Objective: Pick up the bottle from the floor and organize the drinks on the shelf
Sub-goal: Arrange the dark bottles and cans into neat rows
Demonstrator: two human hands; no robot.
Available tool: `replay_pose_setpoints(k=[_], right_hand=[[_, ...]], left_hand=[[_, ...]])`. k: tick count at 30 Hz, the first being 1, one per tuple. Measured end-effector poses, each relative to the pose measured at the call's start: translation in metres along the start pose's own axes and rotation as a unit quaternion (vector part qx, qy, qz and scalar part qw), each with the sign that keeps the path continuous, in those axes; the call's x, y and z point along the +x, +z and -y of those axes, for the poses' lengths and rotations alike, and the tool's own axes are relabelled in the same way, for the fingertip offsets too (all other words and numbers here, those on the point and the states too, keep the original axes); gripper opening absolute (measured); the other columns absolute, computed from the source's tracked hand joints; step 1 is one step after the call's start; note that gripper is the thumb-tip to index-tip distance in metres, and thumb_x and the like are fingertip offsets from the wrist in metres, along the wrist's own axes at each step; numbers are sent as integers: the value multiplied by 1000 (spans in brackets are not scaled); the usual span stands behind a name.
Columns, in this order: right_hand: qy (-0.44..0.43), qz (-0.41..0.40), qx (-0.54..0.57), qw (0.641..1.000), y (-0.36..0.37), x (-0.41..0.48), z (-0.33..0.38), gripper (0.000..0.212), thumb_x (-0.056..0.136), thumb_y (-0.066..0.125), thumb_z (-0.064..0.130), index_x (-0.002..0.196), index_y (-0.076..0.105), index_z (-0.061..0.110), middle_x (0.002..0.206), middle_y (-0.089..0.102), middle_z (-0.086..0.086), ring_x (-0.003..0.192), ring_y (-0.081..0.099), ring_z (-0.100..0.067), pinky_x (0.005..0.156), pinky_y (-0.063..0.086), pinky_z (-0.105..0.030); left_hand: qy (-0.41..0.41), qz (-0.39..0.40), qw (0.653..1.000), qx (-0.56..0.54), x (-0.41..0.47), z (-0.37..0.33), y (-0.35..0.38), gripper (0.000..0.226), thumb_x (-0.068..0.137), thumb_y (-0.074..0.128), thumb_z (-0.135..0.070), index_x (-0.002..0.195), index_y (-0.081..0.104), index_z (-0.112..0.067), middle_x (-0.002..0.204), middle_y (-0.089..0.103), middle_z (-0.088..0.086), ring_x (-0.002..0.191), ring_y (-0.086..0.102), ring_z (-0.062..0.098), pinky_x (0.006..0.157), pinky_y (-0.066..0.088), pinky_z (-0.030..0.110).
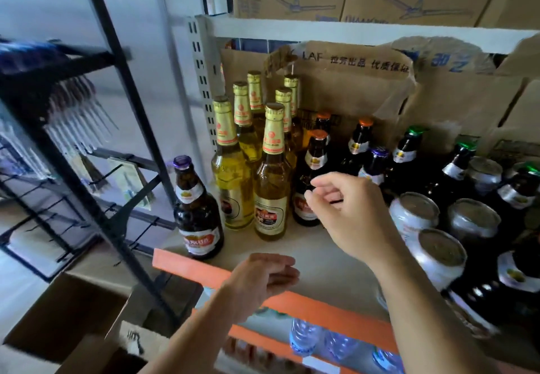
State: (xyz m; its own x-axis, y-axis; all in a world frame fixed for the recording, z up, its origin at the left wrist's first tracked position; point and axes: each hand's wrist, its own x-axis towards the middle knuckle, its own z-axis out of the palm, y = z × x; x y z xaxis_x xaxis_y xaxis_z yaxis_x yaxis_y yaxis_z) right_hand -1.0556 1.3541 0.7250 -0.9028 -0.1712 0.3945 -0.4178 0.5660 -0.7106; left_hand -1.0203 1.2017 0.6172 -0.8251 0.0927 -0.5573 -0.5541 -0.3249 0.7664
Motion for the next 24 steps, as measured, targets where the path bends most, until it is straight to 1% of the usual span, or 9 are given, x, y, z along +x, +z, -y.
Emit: replay_pose_setpoints(k=[2, 3, 5, 7, 11, 17, 19, 22, 24], right_hand=[[-6, 43, 20, 999, 22, -1, 11, 24, 86, 68, 22, 107, 71, 10, 80, 66, 10, 73, 64, 1, 69, 55, -19], [-10, 61, 26, 998, 33, 0, 17, 24, 86, 68, 22, 107, 70, 10, 80, 66, 12, 74, 64, 0, 70, 55, -20], [-17, 87, 34, 996, 51, 0, 27, 26, 87, 67, 23, 109, 70, 10, 81, 66, 11, 77, 65, -3, 71, 55, -22], [-19, 102, 40, 994, 67, 1, 38, 27, 87, 66, 24, 111, 69, 10, 82, 66, 9, 78, 65, -3, 70, 53, -17], [-21, 110, 46, 993, 92, 4, 56, 31, 88, 66, 25, 115, 67, 10, 93, 70, 0, 83, 66, -9, 78, 55, -28], [-12, 106, 57, 993, 111, 2, 69, 36, 89, 65, 26, 121, 64, 11, 107, 69, -5, 91, 66, -11, 84, 55, -31], [-2, 98, 56, 994, 110, -2, 66, 35, 89, 65, 26, 120, 64, 12, 107, 69, -4, 91, 66, -9, 83, 55, -29], [34, 76, 56, 995, 100, -12, 55, 34, 89, 64, 28, 120, 64, 14, 105, 69, 0, 90, 65, -4, 78, 53, -17], [65, 58, 57, 995, 89, -21, 45, 33, 89, 64, 28, 119, 64, 16, 103, 68, 3, 89, 64, -1, 75, 51, -12]], left_hand=[[0, -11, 1000, -12, -9, -1, -24, 22, 91, 48, 0, 100, 66, 7, 82, 72, 19, 75, 72, 25, 65, 59, 27], [3, -17, 1000, -18, -13, -2, -37, 23, 91, 47, 0, 99, 67, 6, 82, 72, 20, 75, 72, 26, 63, 58, 26], [12, -31, 999, -33, -22, -2, -61, 25, 91, 45, 0, 96, 69, 6, 85, 72, 21, 78, 72, 29, 67, 58, 29], [21, -42, 998, -51, -29, -2, -83, 25, 91, 47, -1, 93, 71, 5, 89, 71, 24, 82, 72, 32, 70, 58, 31], [33, -58, 996, -66, -40, -4, -117, 24, 92, 48, -4, 99, 69, 6, 96, 70, 28, 87, 71, 34, 66, 59, 29], [49, -61, 994, -73, -45, -13, -139, 27, 92, 48, -6, 94, 72, 5, 97, 70, 29, 84, 72, 34, 71, 56, 34], [55, -48, 995, -72, -43, -16, -137, 27, 93, 47, -6, 94, 71, 6, 96, 70, 29, 83, 72, 34, 74, 56, 34], [55, -25, 996, -62, -37, -15, -123, 26, 93, 47, -5, 92, 70, 8, 91, 70, 29, 79, 72, 35, 63, 59, 31], [47, 6, 997, -54, -31, -12, -107, 27, 92, 48, -4, 87, 72, 8, 90, 70, 30, 78, 72, 36, 60, 59, 31]])
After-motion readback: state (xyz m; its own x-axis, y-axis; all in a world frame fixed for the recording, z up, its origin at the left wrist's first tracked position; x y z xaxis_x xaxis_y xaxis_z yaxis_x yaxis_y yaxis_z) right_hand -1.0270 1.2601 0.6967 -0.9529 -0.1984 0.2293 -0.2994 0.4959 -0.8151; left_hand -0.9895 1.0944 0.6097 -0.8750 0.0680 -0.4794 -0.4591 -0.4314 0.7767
